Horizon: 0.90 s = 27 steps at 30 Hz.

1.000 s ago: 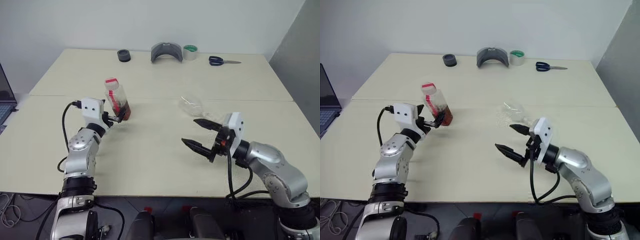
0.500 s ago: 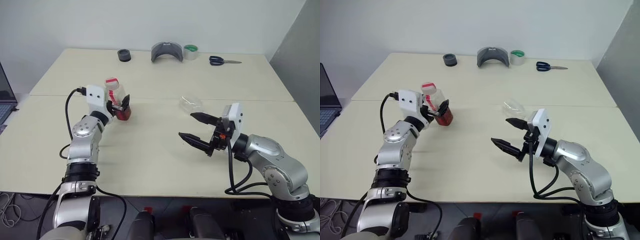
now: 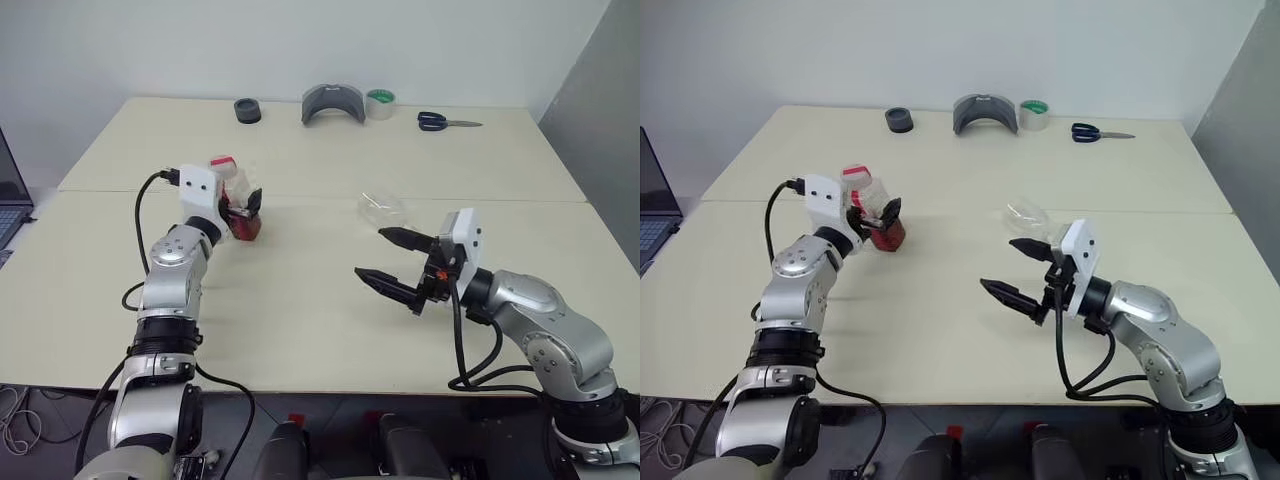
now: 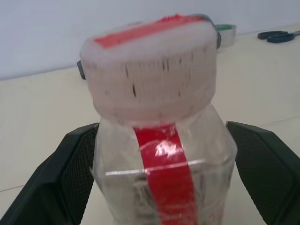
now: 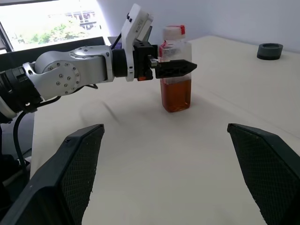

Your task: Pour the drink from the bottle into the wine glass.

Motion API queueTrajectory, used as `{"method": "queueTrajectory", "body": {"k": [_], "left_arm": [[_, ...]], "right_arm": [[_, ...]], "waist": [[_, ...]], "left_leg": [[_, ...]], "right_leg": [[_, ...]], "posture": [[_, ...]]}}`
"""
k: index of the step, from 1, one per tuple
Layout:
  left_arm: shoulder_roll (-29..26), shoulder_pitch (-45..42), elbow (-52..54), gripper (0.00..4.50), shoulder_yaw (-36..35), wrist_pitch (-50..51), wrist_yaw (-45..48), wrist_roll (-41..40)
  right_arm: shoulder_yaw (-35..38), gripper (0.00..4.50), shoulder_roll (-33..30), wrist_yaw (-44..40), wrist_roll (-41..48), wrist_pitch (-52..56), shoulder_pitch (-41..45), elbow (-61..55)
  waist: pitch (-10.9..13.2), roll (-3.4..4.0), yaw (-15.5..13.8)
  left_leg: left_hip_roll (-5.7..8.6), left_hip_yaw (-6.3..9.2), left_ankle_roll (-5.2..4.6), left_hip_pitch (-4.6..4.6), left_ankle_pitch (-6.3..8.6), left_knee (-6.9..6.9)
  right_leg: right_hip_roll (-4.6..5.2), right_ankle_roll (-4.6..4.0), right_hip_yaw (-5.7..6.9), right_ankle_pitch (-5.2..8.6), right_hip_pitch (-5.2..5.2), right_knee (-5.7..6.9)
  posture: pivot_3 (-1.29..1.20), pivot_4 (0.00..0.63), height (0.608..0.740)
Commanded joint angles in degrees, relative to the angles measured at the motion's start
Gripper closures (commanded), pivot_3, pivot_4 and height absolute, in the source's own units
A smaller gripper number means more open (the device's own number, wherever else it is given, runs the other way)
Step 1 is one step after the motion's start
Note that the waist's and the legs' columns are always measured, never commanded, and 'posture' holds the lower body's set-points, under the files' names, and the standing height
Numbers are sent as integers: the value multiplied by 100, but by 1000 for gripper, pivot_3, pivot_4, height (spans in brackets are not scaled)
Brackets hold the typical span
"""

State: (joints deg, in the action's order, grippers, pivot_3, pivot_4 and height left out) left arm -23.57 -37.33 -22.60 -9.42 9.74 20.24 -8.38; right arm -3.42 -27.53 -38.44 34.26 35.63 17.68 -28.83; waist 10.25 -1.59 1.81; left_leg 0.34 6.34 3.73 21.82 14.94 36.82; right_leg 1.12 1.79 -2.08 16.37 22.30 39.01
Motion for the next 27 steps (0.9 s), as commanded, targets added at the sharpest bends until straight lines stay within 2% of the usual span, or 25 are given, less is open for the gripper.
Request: {"method": "queueTrajectory", "body": {"k": [1,6,9,14,16,21,27], "left_arm": [[-94,-122,48,9,-74,-79,-107,48],[-112,-134,-23,9,-73,-87,-167,91],[-103,-126,-38,631,-83,-88,-188,88],[-79,-99,-14,2250,-90,-92,-185,43],[-69,-96,-10,2583,-95,-109,-179,23],[-17,-74,51,2649,-103,-183,-9,-130],[172,156,706,2665,150,62,1009,-718]], "right_arm": [[44,0,-37,-28,-48,-122,93,-91],[38,0,-30,-53,-110,-158,97,-60],[36,0,-14,-65,-145,-176,97,-53],[24,0,-4,-64,-166,-193,89,-61],[19,0,-6,-64,-167,-197,90,-69],[28,0,-11,-43,-162,-192,114,-95],[173,0,-145,-3,-146,-175,71,-263]], "waist": [[0,0,0],[0,0,0],[0,0,0],[0,0,0],[0,0,2],[0,0,2],[0,0,-5]], "left_leg": [[0,0,0,0,0,0],[1,1,0,0,0,0],[0,1,0,0,0,0],[0,1,0,0,0,0],[0,0,0,0,0,0],[0,0,0,0,0,0],[2,1,1,4,0,1]], "right_leg": [[0,0,0,0,0,0],[0,0,1,0,0,0],[0,0,1,0,0,0],[0,0,0,0,0,0],[0,0,0,0,0,0],[0,0,0,0,0,0],[2,0,1,0,1,-1]], "posture": [[0,150,740],[0,150,740],[0,150,740],[0,150,740],[0,150,740],[0,150,740],[0,150,740]]}}
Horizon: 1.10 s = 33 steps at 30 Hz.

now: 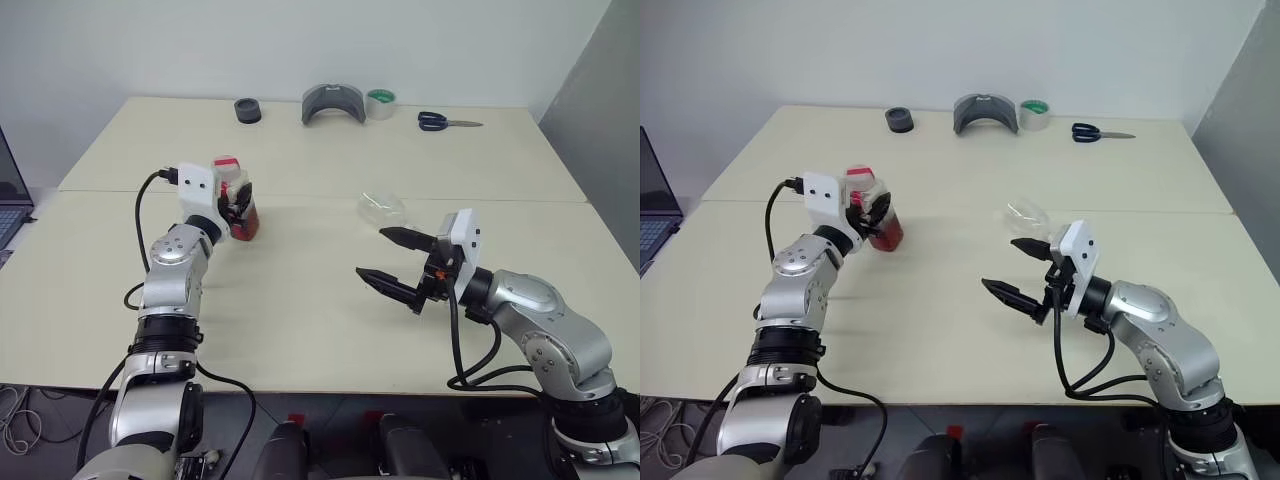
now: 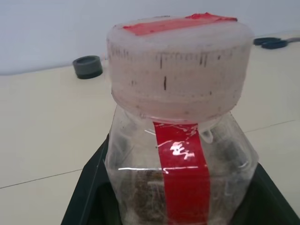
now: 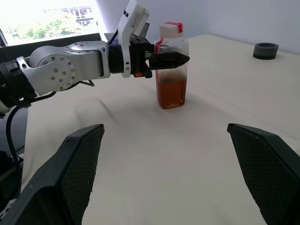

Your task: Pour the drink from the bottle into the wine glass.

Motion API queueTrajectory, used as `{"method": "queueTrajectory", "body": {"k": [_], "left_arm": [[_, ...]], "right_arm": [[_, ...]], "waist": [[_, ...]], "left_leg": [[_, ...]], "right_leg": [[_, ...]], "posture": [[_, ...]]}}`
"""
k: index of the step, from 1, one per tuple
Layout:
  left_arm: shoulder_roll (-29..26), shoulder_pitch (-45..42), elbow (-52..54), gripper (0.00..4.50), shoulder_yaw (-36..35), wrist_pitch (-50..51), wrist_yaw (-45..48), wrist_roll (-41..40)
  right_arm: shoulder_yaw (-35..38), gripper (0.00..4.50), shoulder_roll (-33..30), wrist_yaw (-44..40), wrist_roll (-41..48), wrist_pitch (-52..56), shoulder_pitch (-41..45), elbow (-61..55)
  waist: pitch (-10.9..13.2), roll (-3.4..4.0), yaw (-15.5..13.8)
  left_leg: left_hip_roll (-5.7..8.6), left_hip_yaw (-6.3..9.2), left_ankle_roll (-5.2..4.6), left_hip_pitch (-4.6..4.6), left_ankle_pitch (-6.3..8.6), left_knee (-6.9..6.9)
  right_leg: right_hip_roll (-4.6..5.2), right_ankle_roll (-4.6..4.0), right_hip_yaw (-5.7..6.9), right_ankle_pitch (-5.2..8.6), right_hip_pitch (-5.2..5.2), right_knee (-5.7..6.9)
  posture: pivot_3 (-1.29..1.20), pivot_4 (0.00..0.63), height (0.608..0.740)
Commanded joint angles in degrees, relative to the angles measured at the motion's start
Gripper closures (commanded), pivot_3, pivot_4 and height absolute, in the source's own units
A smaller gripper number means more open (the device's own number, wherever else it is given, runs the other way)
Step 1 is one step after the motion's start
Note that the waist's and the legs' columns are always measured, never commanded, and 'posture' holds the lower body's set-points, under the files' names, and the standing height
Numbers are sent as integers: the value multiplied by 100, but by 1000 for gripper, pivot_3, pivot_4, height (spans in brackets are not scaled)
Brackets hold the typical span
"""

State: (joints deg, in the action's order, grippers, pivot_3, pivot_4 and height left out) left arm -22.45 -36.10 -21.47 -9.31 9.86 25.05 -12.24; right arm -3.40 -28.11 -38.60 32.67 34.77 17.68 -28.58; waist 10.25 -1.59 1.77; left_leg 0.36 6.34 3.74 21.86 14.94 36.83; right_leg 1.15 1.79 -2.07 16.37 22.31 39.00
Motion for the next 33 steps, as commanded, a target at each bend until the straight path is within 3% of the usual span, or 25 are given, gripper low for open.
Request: {"method": "queueTrajectory", "body": {"k": [1,7,11,21,33], "left_arm": [[81,78,731,2668,222,134,761,-446],[-53,428,1720,2676,1137,605,2478,-883],[-106,324,1728,2679,1608,466,3149,-773],[194,-316,807,2682,1904,-296,3782,-451],[327,-437,657,2682,1727,-254,3950,-597]], "right_arm": [[188,0,-128,32,0,-88,62,-337],[244,0,-296,258,164,227,159,-792],[258,0,-283,564,221,597,462,-913],[-168,0,286,1641,-193,1162,1102,-734],[-514,0,773,1898,-490,1228,1180,-636]], "waist": [[0,0,-1],[1,0,3],[3,4,17],[3,4,14],[4,6,13]], "left_leg": [[0,0,0,2,0,0],[0,-1,0,1,0,-1],[-3,-5,-1,-4,0,-1],[-1,-3,-2,4,1,-2],[-2,-2,-3,5,1,-1]], "right_leg": [[1,0,0,0,0,-1],[-1,0,-2,0,0,-1],[-5,0,-6,0,0,0],[-5,0,-5,0,4,-3],[-6,0,-5,0,7,0]], "posture": [[0,150,740],[0,150,740],[0,150,740],[0,150,740],[0,150,740]]}}
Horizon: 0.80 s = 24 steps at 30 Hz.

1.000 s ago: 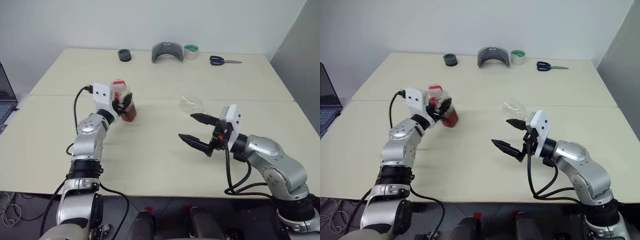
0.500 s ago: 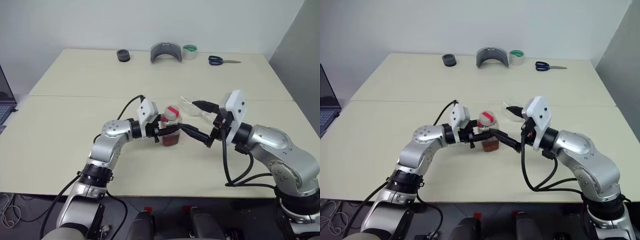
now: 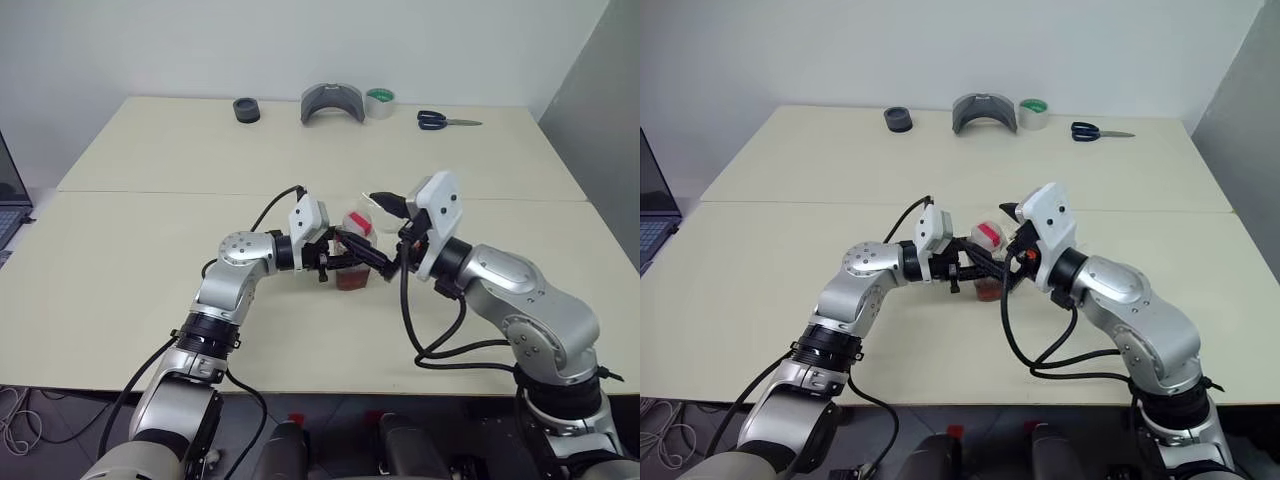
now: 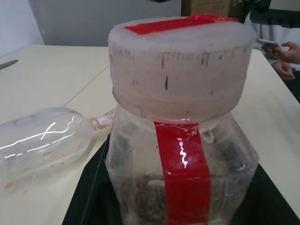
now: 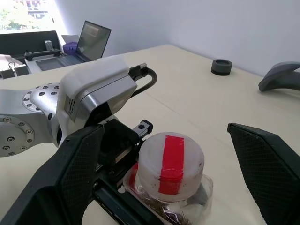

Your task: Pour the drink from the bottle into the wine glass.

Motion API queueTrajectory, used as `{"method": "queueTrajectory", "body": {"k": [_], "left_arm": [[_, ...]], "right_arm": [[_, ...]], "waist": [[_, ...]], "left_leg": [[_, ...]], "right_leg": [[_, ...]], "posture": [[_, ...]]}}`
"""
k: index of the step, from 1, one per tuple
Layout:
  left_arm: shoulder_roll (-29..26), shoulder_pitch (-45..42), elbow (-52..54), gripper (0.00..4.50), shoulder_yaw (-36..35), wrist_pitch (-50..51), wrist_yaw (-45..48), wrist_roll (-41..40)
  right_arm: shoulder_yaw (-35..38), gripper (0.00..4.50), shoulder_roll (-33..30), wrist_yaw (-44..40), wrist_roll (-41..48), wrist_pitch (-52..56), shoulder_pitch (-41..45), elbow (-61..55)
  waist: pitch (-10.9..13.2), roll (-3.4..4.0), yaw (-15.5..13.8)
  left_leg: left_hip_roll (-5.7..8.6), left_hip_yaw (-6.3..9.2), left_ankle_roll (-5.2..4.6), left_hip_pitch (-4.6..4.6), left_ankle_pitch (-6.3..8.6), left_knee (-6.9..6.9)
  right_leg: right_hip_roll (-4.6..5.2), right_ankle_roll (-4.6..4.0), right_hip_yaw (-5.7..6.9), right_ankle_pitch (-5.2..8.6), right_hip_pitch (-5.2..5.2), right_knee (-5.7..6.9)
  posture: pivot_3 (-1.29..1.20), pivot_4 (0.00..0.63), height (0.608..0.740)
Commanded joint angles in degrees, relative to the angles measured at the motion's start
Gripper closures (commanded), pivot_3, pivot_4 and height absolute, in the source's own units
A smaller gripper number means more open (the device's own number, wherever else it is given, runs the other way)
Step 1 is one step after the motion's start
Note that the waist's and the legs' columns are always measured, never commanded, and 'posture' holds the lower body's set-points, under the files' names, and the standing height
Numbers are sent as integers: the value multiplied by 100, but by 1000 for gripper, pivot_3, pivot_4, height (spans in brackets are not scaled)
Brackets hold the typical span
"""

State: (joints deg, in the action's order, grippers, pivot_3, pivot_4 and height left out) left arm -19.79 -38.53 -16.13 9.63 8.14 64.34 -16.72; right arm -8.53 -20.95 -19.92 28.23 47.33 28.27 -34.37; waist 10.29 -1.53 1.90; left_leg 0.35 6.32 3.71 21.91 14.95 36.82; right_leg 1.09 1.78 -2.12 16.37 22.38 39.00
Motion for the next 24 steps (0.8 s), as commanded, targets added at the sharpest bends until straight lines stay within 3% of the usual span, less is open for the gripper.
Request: {"method": "queueTrajectory", "body": {"k": [1,18,21,24], "left_arm": [[66,-197,120,2682,-174,-81,25,-155],[13,-157,101,2682,-190,-20,212,-200],[6,-153,94,2682,-189,-14,222,-202],[0,-153,88,2682,-187,-13,235,-201]], "right_arm": [[-7,0,68,30,-60,-30,123,-51],[-39,0,261,-66,-241,-79,198,217],[-55,598,247,-111,-278,-119,190,263],[-59,1514,201,-221,-304,-201,180,329]], "waist": [[0,0,0],[1,1,2],[1,1,2],[1,1,2]], "left_leg": [[0,0,0,0,0,0],[0,0,0,0,0,0],[0,0,0,-1,0,0],[0,0,0,-1,0,0]], "right_leg": [[0,0,0,0,0,0],[0,0,0,0,0,0],[0,0,0,0,0,0],[0,0,0,0,0,0]], "posture": [[0,150,740],[0,150,740],[0,150,740],[0,150,740]]}}
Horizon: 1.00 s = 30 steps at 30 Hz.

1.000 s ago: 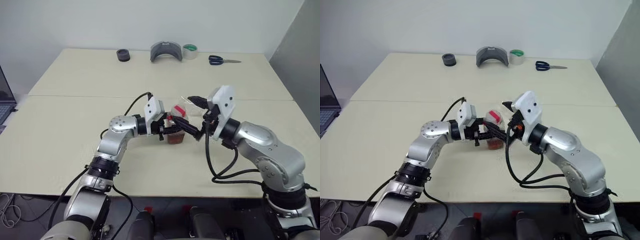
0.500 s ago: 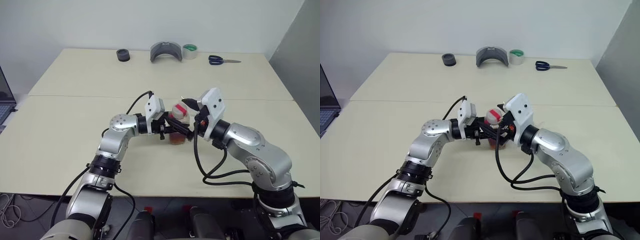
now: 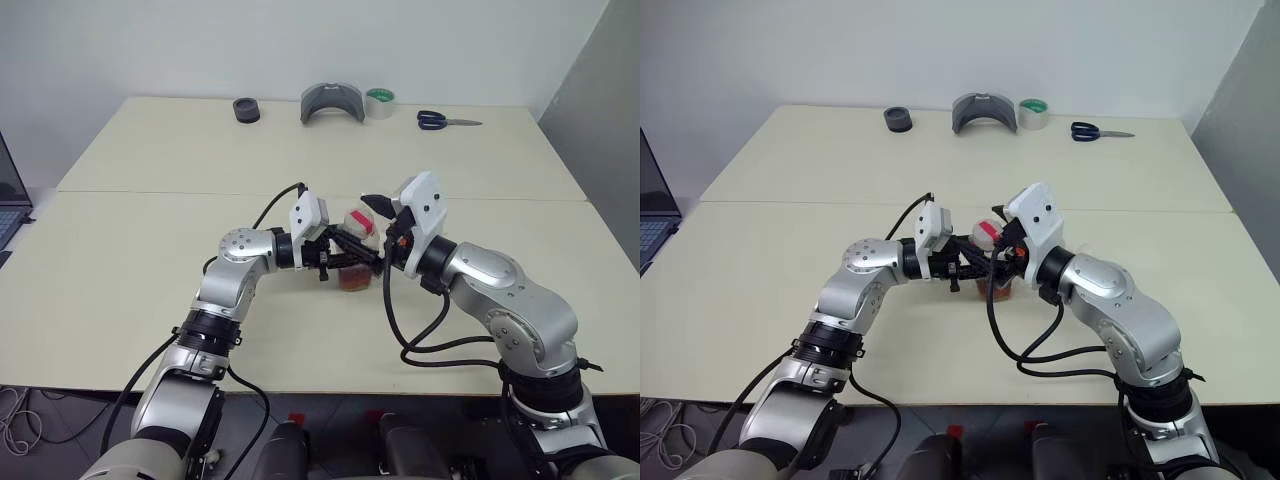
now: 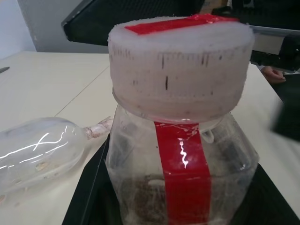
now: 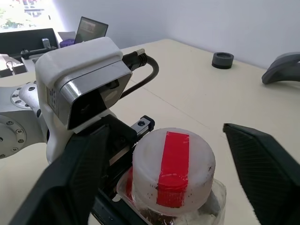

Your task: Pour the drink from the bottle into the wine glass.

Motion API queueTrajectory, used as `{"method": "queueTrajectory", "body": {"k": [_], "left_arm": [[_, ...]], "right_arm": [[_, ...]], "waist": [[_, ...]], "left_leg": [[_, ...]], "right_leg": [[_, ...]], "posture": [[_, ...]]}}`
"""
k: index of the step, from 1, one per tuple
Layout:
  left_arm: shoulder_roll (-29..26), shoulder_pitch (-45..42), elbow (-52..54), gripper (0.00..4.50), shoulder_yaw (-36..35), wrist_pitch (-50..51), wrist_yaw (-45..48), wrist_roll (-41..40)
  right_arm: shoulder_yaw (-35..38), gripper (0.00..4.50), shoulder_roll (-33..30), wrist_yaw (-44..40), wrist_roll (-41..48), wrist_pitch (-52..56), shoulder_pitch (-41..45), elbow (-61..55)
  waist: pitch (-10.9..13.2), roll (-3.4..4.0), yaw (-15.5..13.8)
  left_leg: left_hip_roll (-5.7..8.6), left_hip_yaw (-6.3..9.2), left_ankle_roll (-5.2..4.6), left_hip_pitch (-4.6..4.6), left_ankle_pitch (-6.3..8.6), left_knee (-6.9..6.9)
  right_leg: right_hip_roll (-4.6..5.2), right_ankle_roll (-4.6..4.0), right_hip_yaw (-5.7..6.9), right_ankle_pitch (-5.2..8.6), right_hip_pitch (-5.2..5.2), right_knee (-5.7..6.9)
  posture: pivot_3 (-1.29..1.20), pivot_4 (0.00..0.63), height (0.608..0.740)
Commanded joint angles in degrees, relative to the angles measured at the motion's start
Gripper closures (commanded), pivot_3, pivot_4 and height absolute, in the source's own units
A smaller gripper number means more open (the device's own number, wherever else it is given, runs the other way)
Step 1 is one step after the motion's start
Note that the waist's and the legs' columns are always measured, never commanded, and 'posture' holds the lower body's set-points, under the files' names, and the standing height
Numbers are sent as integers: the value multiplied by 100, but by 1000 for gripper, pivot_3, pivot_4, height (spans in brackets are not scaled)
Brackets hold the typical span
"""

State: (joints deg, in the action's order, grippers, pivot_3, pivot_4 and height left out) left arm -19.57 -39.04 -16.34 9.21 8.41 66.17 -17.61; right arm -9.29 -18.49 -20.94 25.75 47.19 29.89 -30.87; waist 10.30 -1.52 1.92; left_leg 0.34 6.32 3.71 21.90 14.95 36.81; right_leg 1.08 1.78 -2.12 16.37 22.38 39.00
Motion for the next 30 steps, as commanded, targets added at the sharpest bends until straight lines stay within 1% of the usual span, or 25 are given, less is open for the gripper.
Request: {"method": "queueTrajectory", "body": {"k": [1,3,5,7,10,11,14,16,18,19,21,23,25,30], "left_arm": [[-26,-100,110,2682,-145,-38,60,-114],[-34,-91,114,2682,-149,-24,87,-120],[-42,-97,105,2683,-153,6,128,-135],[-56,-117,93,2683,-136,5,212,-139],[-55,-181,60,2684,-102,-32,348,-122],[-50,-202,42,2684,-98,-40,372,-113],[-41,-260,-33,2684,-91,-65,422,-82],[-25,-295,-102,2684,-98,-98,420,-56],[-2,-311,-144,2684,-116,-120,389,-36],[2,-311,-148,2685,-121,-124,384,-32],[1,-305,-147,2685,-121,-137,379,-19],[10,-317,-210,2685,-138,-166,354,-3],[19,-322,-236,2685,-138,-173,342,-1],[57,-391,-364,2685,-135,-235,309,13]], "right_arm": [[8,1844,-100,-217,-62,-248,13,1],[1,2597,-217,-439,-50,-374,14,51],[-60,2619,-470,-874,-93,-624,95,198],[-181,2619,-818,-1608,-133,-1066,254,510],[-327,2619,-1256,-2832,-71,-1567,650,1303],[-375,2619,-1345,-3088,-91,-1666,773,1517],[-333,2619,-1390,-3487,-3,-1684,1121,2048],[-87,2619,-1294,-3526,190,-1668,1177,2196],[112,1892,-1275,-3433,271,-1647,1074,2119],[166,1637,-1290,-3387,283,-1627,1013,2053],[278,945,-1317,-3251,282,-1591,864,1859],[488,327,-1453,-2922,279,-1396,539,1199],[626,288,-1491,-2641,339,-1205,306,681],[721,288,-1206,-1673,278,-785,-116,-201]], "waist": [[0,0,-1],[0,0,0],[1,1,-1],[2,2,0],[7,7,7],[8,8,9],[13,13,13],[15,13,10],[15,14,-1],[15,14,-2],[15,14,-6],[17,16,-9],[20,20,-10],[21,20,8]], "left_leg": [[0,0,0,0,0,0],[0,0,0,0,0,0],[0,0,0,0,0,0],[1,-1,0,0,0,1],[1,-4,-1,-1,0,2],[0,-2,-2,-2,1,0],[-1,-2,-2,-2,1,1],[-1,1,-2,0,1,1],[0,2,-2,2,1,3],[2,2,-1,4,1,3],[3,2,-1,5,1,3],[4,1,-1,7,1,3],[3,4,-1,11,1,3],[-2,1,-1,7,1,3]], "right_leg": [[0,0,0,0,0,0],[0,0,0,0,0,0],[0,0,0,0,0,0],[0,0,1,0,0,0],[-2,1,2,0,-1,-1],[-3,0,2,0,-1,-1],[-3,0,3,0,-1,0],[-3,0,5,0,-1,0],[-1,0,6,0,0,-1],[2,0,5,0,0,-1],[4,0,4,0,0,-2],[6,0,3,0,1,-2],[6,0,5,0,4,-2],[0,1,1,0,5,1]], "posture": [[0,150,740],[0,150,740],[0,150,740],[0,150,740],[0,150,740],[0,150,740],[0,150,740],[0,150,740],[0,150,740],[0,150,740],[0,150,740],[0,150,740],[0,150,740],[0,150,740]]}}
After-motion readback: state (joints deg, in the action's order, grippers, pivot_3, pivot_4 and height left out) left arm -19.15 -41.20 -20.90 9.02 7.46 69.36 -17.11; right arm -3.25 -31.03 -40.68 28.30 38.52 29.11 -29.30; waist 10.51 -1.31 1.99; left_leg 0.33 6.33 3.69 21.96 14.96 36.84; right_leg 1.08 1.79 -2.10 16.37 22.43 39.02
